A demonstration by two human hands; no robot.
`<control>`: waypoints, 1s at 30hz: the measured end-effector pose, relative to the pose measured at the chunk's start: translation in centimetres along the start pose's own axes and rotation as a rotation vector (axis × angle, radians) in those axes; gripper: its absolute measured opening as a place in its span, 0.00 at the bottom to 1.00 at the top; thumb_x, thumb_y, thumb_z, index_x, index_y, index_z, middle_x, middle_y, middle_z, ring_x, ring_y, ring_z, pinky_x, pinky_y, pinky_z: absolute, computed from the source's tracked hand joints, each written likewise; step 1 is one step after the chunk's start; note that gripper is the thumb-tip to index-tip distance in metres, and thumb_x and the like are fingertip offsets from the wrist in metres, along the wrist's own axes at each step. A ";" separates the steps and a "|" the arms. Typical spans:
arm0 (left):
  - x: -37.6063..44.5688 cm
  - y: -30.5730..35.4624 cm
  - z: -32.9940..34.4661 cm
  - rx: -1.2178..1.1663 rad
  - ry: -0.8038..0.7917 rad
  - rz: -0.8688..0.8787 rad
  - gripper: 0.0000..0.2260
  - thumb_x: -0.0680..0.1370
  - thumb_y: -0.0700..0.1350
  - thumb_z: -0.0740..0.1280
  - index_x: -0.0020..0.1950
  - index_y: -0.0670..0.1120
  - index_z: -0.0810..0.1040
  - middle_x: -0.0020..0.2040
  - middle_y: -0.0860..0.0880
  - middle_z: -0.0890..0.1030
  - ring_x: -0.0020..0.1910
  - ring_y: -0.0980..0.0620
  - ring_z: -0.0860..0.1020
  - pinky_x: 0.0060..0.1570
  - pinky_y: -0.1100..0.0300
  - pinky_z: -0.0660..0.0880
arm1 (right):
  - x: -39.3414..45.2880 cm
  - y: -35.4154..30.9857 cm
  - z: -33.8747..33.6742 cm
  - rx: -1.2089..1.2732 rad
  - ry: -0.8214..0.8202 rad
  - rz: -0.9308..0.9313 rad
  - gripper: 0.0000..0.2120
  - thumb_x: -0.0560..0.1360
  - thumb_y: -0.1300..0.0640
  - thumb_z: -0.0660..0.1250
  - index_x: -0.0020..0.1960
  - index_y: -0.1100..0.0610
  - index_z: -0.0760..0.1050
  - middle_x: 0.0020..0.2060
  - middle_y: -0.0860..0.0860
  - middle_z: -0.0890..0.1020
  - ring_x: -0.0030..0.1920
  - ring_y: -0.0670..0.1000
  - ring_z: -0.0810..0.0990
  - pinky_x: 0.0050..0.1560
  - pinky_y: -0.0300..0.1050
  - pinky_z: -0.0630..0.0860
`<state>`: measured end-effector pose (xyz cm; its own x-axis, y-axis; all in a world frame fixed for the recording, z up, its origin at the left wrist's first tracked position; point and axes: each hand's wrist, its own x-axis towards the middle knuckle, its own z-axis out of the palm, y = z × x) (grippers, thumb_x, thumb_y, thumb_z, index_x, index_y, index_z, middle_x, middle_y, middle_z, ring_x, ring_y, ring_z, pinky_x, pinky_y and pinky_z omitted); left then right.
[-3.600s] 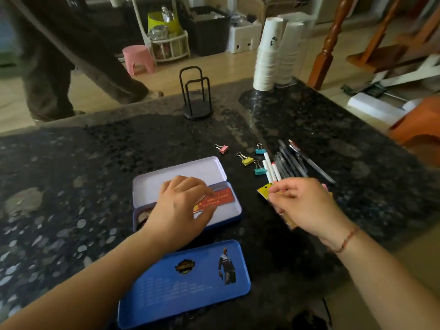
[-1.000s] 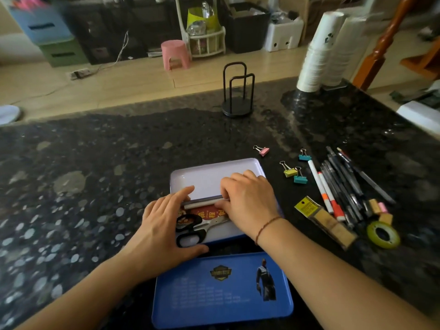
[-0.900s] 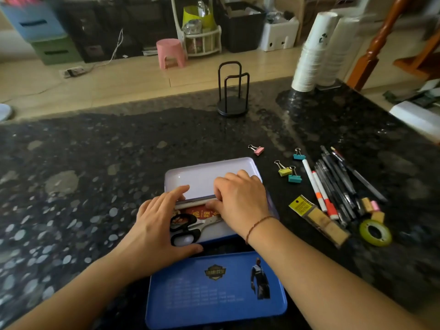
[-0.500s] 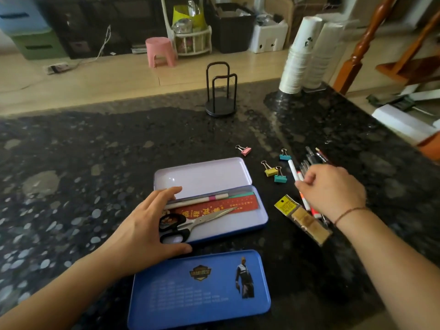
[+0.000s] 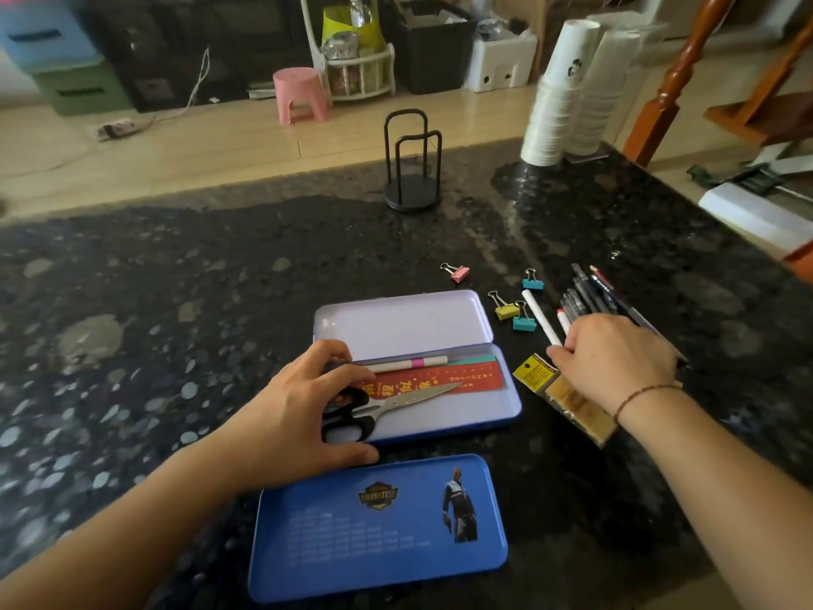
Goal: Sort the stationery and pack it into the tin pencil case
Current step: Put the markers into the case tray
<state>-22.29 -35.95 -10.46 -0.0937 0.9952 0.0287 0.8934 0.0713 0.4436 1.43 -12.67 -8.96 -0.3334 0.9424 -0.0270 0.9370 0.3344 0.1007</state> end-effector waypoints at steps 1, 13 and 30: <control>0.0 0.0 0.0 -0.002 0.009 -0.004 0.33 0.66 0.71 0.68 0.67 0.59 0.70 0.64 0.59 0.63 0.58 0.58 0.72 0.58 0.58 0.76 | 0.1 0.1 0.0 0.014 -0.017 0.012 0.14 0.75 0.39 0.63 0.46 0.49 0.78 0.36 0.49 0.77 0.34 0.49 0.75 0.27 0.39 0.66; 1.1 0.5 0.9 -0.168 0.368 -0.204 0.18 0.76 0.51 0.68 0.66 0.57 0.71 0.56 0.61 0.74 0.58 0.59 0.72 0.61 0.45 0.73 | -2.4 -4.8 0.0 0.193 0.426 -0.917 0.06 0.74 0.49 0.67 0.43 0.51 0.79 0.39 0.48 0.79 0.40 0.52 0.76 0.33 0.47 0.72; 3.3 0.5 2.8 -0.054 0.347 -0.127 0.05 0.72 0.47 0.75 0.44 0.56 0.81 0.49 0.59 0.78 0.49 0.56 0.78 0.55 0.40 0.72 | -2.2 -2.7 -0.7 0.390 0.324 -0.346 0.09 0.75 0.45 0.65 0.40 0.49 0.75 0.34 0.44 0.75 0.37 0.50 0.75 0.32 0.42 0.68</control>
<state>-20.91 -32.48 -12.69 -0.3537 0.8960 0.2685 0.8414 0.1795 0.5097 -0.48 -15.65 -8.44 -0.5826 0.7485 0.3168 0.7173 0.6568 -0.2327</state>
